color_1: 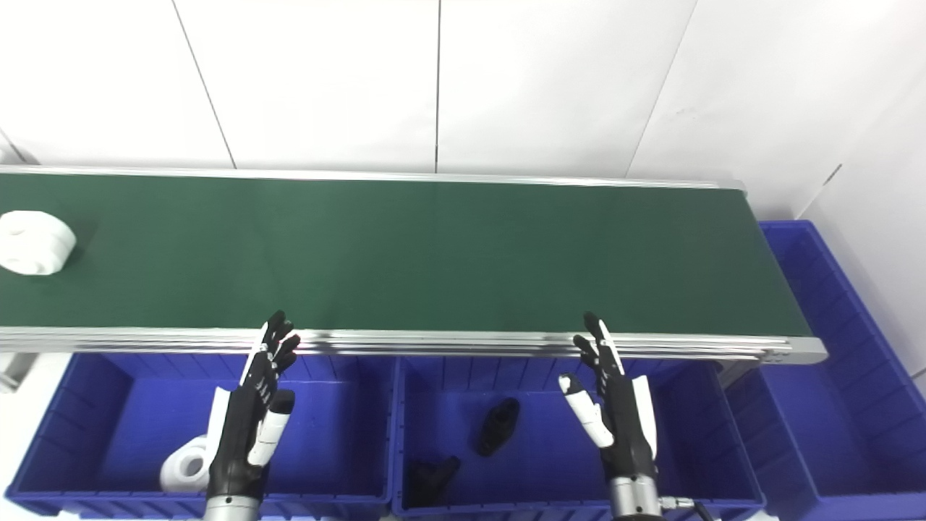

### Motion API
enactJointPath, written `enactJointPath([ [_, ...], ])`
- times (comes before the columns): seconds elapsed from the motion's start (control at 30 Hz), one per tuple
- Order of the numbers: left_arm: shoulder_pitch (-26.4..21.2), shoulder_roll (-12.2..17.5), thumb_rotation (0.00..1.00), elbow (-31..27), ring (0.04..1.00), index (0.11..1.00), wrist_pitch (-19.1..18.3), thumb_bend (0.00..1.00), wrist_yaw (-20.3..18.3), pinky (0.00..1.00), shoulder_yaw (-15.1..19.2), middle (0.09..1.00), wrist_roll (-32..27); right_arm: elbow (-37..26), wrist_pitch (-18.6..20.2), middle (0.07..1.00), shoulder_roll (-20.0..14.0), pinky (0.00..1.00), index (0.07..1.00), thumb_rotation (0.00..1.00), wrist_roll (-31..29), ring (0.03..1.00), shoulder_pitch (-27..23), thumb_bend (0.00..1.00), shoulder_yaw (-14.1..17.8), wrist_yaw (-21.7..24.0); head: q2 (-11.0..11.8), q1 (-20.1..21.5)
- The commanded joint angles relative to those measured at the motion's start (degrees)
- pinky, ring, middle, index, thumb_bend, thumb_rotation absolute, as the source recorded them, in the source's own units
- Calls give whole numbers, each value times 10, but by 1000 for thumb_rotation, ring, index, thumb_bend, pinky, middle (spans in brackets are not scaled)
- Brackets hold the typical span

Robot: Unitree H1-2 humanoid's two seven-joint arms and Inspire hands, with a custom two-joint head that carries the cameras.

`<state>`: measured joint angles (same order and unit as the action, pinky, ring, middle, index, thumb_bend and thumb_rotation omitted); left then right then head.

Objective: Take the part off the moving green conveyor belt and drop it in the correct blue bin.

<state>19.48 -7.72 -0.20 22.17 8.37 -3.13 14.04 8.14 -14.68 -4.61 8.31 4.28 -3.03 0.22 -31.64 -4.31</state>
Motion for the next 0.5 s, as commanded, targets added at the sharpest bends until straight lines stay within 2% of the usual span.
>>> enactJointPath([
  [0.0,-5,-1,959,-8,908,957,23,686,11,899,-1,947,1,-11,-28,967,2,907,960,903,-3,904,-9,889,-1,-2,0,1],
  [0.13,-6,-1,959,-6,907,960,24,664,11,900,-1,946,0,-8,-33,960,3,899,957,910,-4,899,-7,887,-4,-3,0,2],
  [0.23,-7,0,969,-3,910,963,26,666,11,901,-2,948,2,-25,-18,961,12,898,958,928,-28,900,4,886,-3,4,1,3],
  [0.33,-8,0,965,0,919,967,28,665,10,911,-2,956,-1,-53,4,962,26,901,968,925,-62,911,21,833,-5,14,0,2],
  [0.47,-9,-2,960,1,912,962,27,668,12,908,-1,951,-1,-72,2,958,32,876,982,951,-64,905,38,804,-16,20,1,1],
])
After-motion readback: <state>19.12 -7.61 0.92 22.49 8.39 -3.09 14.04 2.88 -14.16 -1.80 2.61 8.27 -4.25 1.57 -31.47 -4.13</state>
